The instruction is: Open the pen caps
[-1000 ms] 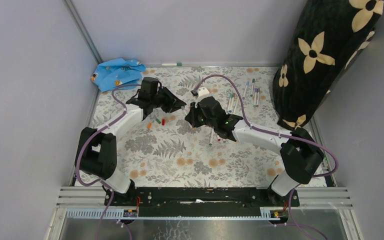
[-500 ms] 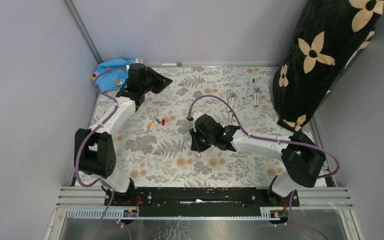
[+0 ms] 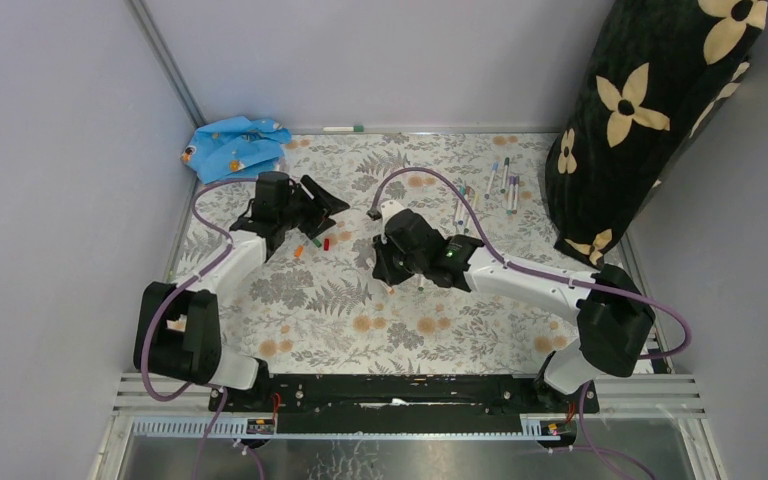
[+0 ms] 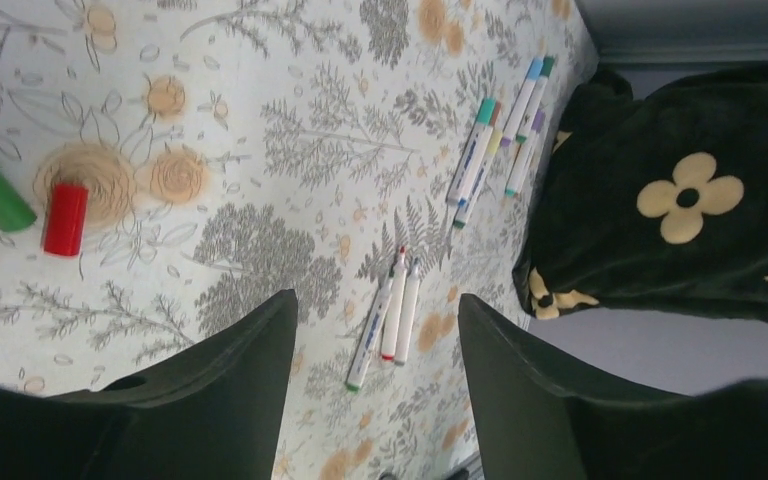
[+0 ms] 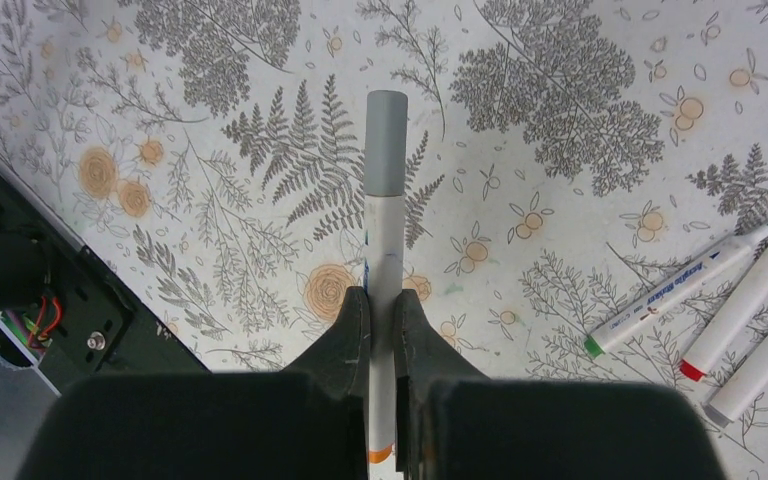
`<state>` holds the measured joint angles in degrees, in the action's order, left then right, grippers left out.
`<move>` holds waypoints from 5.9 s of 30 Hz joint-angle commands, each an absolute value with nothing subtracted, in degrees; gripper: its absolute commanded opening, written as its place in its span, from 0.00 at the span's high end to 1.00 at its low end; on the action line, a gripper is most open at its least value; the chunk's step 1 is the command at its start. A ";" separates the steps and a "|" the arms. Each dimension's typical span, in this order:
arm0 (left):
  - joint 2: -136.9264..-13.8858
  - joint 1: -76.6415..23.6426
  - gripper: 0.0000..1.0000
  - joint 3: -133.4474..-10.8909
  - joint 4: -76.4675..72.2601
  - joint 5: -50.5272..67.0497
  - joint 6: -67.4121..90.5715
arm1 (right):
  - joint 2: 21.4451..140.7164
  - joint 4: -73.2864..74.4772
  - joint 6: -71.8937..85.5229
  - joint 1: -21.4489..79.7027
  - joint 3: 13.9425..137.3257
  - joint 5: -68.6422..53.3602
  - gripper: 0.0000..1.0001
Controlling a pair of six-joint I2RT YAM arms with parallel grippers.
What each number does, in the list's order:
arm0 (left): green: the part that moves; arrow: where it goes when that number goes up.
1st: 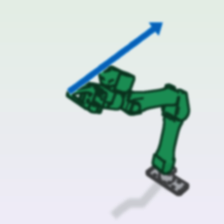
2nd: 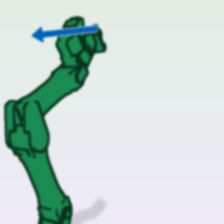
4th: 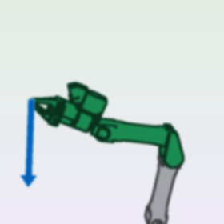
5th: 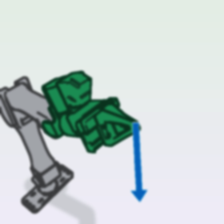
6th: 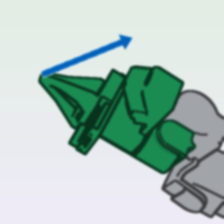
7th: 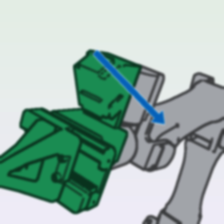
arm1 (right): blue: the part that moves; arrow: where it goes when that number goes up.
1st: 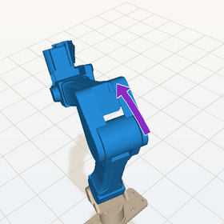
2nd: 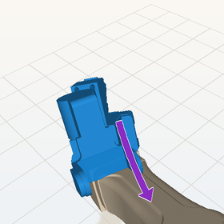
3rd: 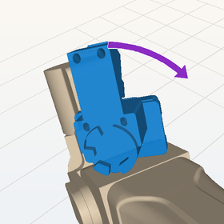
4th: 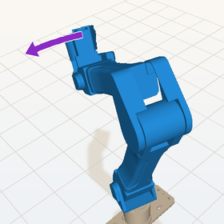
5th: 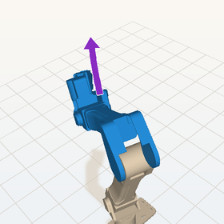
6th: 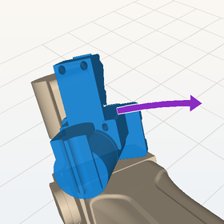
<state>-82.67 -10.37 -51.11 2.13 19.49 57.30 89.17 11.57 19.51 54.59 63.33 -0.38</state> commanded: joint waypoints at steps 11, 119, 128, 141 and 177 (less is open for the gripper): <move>-78.72 -13.23 0.30 -47.02 -3.31 23.42 57.08 | 90.13 12.27 18.45 54.40 69.60 0.32 1.00; -89.44 -10.37 1.00 -54.19 -12.56 23.57 66.00 | 89.43 -7.33 25.09 52.27 48.42 -3.72 1.00; -91.25 -10.27 1.00 -56.79 -11.88 21.82 66.15 | 89.55 -8.50 26.96 54.40 44.32 -2.47 1.00; -89.47 -13.33 0.94 -60.36 13.01 8.37 47.74 | 84.20 2.53 26.59 52.90 51.07 13.77 1.00; -96.59 -17.21 0.55 -55.15 14.64 1.24 45.06 | 90.75 6.70 23.46 34.67 47.78 18.00 0.97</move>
